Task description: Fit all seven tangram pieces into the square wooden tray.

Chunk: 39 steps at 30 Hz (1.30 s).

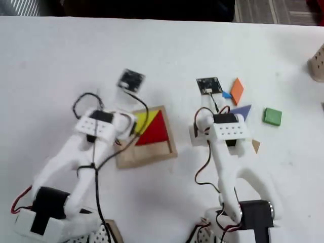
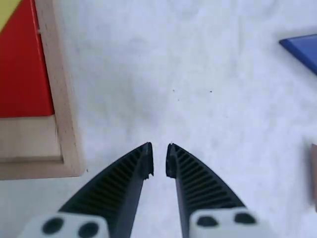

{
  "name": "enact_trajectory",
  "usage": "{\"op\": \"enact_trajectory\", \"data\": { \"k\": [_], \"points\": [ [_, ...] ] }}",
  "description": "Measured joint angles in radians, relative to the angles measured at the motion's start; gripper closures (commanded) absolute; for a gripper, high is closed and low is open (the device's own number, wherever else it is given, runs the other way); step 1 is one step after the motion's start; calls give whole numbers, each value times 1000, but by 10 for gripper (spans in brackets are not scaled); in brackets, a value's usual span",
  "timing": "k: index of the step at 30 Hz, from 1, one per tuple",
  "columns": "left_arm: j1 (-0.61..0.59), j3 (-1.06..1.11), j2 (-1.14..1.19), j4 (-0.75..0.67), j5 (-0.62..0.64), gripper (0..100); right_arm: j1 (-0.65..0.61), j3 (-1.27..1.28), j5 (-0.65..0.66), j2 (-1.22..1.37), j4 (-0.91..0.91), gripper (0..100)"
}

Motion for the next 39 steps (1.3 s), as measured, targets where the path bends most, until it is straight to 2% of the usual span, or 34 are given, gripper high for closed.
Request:
{"op": "enact_trajectory", "data": {
  "k": [7, 13, 17, 20, 25, 28, 34, 39],
  "points": [
    [-69, -23, 0, 0, 11, 929, -12, 0, 0, 0, 0, 940],
    [-72, 44, 0, -32, 11, 933, -204, 0, 0, 0, 0, 940],
    [-72, 95, 0, -60, -17, 979, -308, 0, -11, 0, 0, 935],
    [-72, 97, 0, -66, -32, 978, -322, 0, -68, 3, -23, 899],
    [-81, 97, 0, -66, -35, 977, -347, 41, -69, 3, -61, 786],
    [-130, 94, 0, -66, -23, 977, -387, 78, -69, 3, -86, 807],
    [-259, 54, 0, -66, 126, 977, -393, 109, -68, 20, -135, 839],
    [-273, 51, 0, -92, 146, 977, -384, 58, -12, 98, -121, 869]
  ]
}}
